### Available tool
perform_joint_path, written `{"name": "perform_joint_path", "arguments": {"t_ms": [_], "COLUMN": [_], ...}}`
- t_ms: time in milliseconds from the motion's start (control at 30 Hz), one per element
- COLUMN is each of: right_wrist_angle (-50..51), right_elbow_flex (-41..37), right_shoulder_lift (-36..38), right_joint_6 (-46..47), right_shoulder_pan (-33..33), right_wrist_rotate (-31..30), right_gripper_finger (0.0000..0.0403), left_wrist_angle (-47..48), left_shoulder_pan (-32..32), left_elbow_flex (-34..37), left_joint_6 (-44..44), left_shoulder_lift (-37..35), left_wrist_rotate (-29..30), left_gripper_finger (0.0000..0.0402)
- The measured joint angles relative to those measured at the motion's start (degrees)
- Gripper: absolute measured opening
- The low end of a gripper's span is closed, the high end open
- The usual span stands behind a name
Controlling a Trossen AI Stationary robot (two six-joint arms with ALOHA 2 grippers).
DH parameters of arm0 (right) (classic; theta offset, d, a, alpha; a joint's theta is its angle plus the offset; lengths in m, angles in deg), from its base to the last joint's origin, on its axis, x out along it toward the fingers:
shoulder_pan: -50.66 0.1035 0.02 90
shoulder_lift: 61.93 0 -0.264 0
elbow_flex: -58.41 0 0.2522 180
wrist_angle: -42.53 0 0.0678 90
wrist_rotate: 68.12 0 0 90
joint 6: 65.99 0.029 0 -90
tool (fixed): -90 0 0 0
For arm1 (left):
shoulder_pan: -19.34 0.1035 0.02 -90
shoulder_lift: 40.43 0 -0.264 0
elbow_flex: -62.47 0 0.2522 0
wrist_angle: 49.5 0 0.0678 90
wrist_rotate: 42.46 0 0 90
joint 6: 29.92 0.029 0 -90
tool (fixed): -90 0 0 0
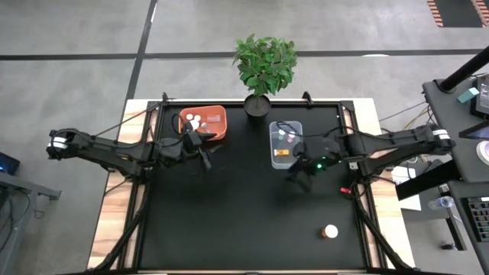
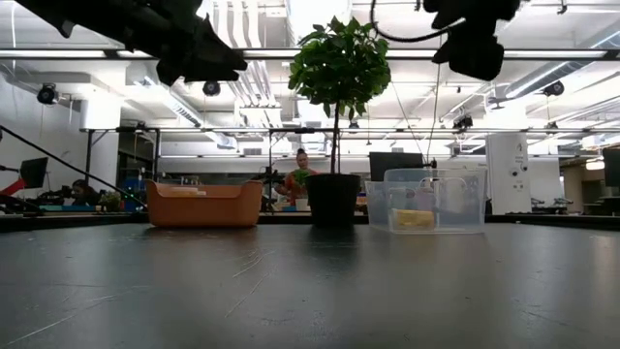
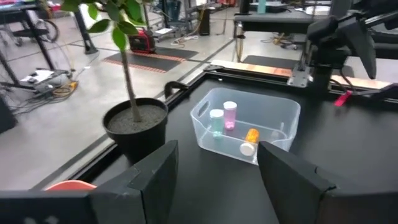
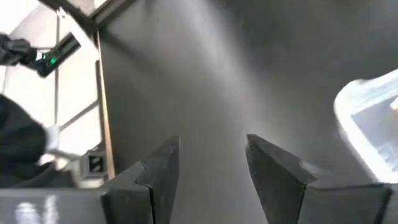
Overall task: Pick and place medicine bottles into bin by pill shape (circle, oval)
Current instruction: Put the orange tablet pill bottle into the orange bin
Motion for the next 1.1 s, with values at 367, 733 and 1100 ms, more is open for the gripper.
{"name": "perform_joint_path", "arguments": {"t_ms": [367,733,1100], "right_wrist_angle": [22.71,28.68,37.72], "right_elbow_flex": [14.67,16.06,15.81], "right_shoulder_lift": [-13.92,-17.61,-18.17], "right_joint_6": [23.06,59.36,71.99], "right_shoulder_pan": [15.12,37.77,42.52], "right_wrist_rotate": [4.85,1.68,1.00], "right_gripper_finger": [0.0176,0.0176,0.0176], "left_wrist_angle": [0.02,0.92,0.94], "left_shoulder_pan": [-0.48,-0.83,-0.83], "left_elbow_flex": [0.00,0.02,0.02], "left_joint_6": [-0.02,-1.47,-1.42], "left_shoulder_lift": [-0.50,-0.51,-0.61], "left_wrist_rotate": [-5.35,-5.48,-5.48], "left_gripper_finger": [0.0203,0.0203,0.0203]}}
